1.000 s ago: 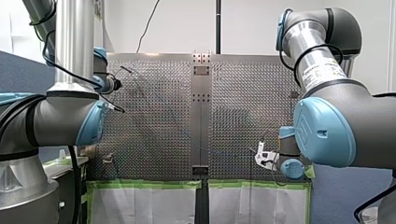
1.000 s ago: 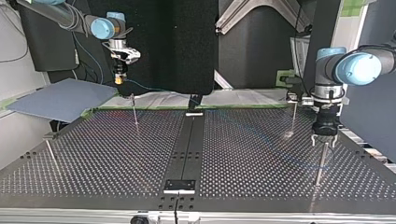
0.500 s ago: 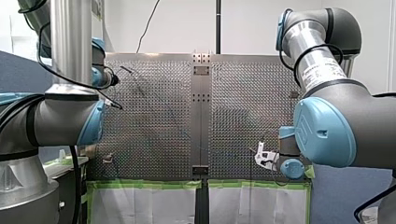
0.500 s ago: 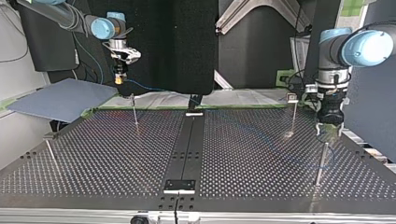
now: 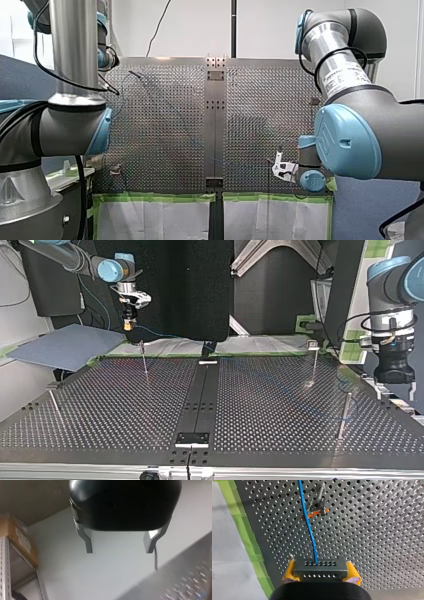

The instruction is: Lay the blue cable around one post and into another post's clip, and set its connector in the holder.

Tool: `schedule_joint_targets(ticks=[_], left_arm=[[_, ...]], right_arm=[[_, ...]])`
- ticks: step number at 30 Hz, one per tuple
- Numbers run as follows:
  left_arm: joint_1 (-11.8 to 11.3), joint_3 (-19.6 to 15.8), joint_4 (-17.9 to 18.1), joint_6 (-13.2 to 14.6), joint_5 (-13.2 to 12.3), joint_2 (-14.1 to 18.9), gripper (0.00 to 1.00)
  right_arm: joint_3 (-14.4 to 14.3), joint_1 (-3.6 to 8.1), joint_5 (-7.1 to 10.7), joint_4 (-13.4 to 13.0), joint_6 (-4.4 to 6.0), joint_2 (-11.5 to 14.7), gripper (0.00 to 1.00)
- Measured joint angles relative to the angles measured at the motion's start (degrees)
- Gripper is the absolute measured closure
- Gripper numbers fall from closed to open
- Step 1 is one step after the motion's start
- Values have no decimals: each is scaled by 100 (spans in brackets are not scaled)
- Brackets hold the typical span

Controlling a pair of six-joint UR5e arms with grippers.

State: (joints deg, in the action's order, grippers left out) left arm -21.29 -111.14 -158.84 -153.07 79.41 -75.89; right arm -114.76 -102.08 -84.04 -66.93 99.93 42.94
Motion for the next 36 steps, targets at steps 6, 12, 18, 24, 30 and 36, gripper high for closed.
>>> schedule_joint_targets(ticks=[6,12,18,24,30,36], left_arm=[[103,344,-345,344,333,344,0],[260,667,-668,667,515,667,0],[416,966,-972,974,504,792,0],[741,1091,-1342,1345,632,505,0],[1117,1143,-1724,1725,981,176,0],[1402,1156,-2058,2060,1314,109,0]], right_arm=[[0,-2,15,-10,3,0,100],[1,-15,25,-14,2,0,100],[1,-26,38,-11,7,-2,100],[1,-33,105,2,12,-1,100],[0,-44,114,6,14,0,100],[0,-56,115,11,5,0,100]])
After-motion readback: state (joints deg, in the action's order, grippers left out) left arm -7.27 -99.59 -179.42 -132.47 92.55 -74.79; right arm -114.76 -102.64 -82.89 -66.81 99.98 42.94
